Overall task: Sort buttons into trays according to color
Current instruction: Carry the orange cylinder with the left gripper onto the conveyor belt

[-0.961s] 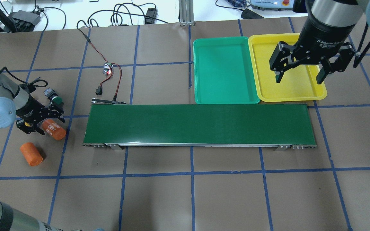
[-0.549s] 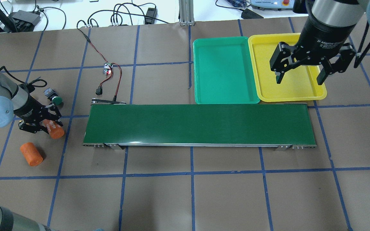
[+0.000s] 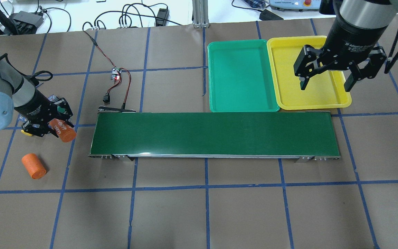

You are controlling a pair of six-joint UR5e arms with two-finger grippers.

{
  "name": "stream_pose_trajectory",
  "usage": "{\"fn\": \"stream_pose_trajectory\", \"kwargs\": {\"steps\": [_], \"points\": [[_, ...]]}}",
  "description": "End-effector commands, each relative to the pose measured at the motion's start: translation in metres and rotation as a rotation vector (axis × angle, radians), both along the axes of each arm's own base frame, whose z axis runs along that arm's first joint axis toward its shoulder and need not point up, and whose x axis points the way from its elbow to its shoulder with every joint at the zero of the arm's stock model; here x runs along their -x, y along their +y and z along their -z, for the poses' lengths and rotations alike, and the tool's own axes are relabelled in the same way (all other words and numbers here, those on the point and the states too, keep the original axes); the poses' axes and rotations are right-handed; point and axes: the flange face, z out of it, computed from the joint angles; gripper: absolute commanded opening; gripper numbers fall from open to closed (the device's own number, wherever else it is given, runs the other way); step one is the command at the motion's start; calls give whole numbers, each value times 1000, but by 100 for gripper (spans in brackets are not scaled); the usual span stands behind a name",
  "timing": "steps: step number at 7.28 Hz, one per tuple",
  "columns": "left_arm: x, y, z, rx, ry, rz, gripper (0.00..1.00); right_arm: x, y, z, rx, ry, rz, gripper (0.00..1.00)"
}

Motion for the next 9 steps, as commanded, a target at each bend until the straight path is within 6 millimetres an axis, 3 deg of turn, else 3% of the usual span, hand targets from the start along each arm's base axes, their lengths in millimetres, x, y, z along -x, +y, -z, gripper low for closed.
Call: {"fn": "stream_pose_trajectory", "kwargs": {"steps": [1, 2, 4, 6, 7, 9], "points": [[79, 7, -19, -15, -18, -90, 0, 2, 0, 0, -1, 0, 4, 100], [114, 10, -26, -7, -23, -108, 0, 2, 0, 2, -4, 0, 4, 100], [139, 14, -19, -29, 6, -219, 0, 2, 1, 4, -10, -2, 6, 100], [179, 16, -11, -52, -4, -279, 0, 1, 1, 4, -10, -2, 4, 100], [188, 20, -14, -48, -4, -268, 0, -1, 2, 4, -10, -2, 1, 100], [176, 17, -8, -52, -5, -241, 0, -1, 2, 5, -12, -2, 1, 100]]}}
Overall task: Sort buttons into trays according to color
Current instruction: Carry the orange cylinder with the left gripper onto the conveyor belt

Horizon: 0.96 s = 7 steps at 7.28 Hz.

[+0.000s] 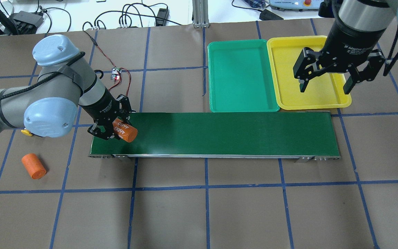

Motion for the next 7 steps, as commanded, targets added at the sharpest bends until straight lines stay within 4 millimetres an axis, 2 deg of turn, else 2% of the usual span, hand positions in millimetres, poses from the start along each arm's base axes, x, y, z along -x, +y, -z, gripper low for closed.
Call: {"fn": "stream_pose_trajectory", "kwargs": {"steps": [1, 3, 5, 7], "points": [[-14, -7, 7, 0, 12, 63, 0, 1, -1, 1, -2, 0, 4, 100], [-33, -10, 16, -4, 16, 50, 0, 0, 0, 0, -1, 0, 1, 100], [-59, -18, 30, -1, 26, 81, 7, 2, 0, 0, 1, 0, 5, 100], [-61, -23, 48, -24, 28, 80, 84, -1, -1, 3, -4, 3, 0, 100]]}}
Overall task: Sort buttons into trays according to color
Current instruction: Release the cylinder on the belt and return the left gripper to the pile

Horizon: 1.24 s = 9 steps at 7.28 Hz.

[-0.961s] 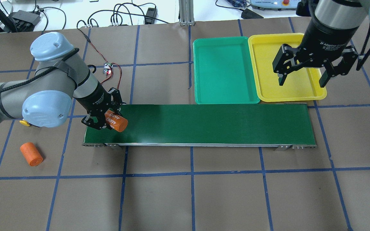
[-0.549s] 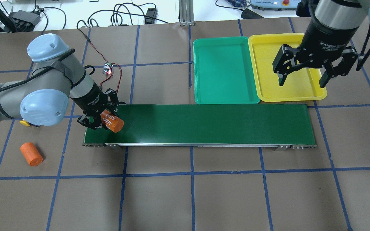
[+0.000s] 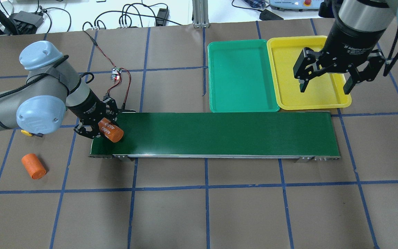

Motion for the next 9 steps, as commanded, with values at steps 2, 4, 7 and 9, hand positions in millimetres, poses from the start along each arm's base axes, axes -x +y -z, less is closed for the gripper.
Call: {"fn": "stream_pose_trajectory", "kwargs": {"steps": [2, 4, 7, 9], "points": [[-2, -5, -10, 18, -4, 4, 100, -1, -1, -1, 9, 2, -2, 100], [-27, -6, -40, 51, 2, 91, 100, -1, -2, 2, 6, 2, -2, 100], [-202, 6, -28, 61, 13, 204, 100, -5, -1, -1, 19, -9, -2, 100], [-237, 17, -13, 30, 23, 250, 100, -6, -8, -4, 72, -11, -1, 100]]}}
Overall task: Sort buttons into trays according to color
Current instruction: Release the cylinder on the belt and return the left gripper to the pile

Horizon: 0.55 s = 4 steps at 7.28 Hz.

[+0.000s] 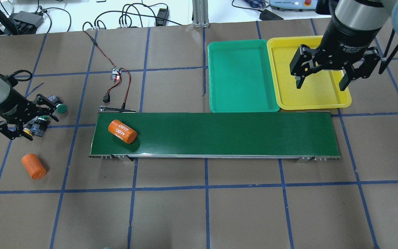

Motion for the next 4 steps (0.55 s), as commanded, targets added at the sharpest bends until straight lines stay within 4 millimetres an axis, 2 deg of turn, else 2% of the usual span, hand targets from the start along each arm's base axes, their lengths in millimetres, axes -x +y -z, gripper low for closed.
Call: {"fn": "stream_pose_trajectory", "kwargs": {"steps": [1, 2, 3, 4], "points": [[-51, 16, 22, -43, 11, 17, 100, -1, -3, -1, 21, -3, -1, 100], [-80, 25, 44, -70, 46, -45, 100, 0, -4, 0, 19, -1, -1, 100], [-87, 32, 59, -97, 65, -71, 100, 0, -8, 8, 1, 0, -9, 100], [-89, 35, 61, -103, 68, -59, 100, 2, -20, 38, -71, 8, -28, 100]]}}
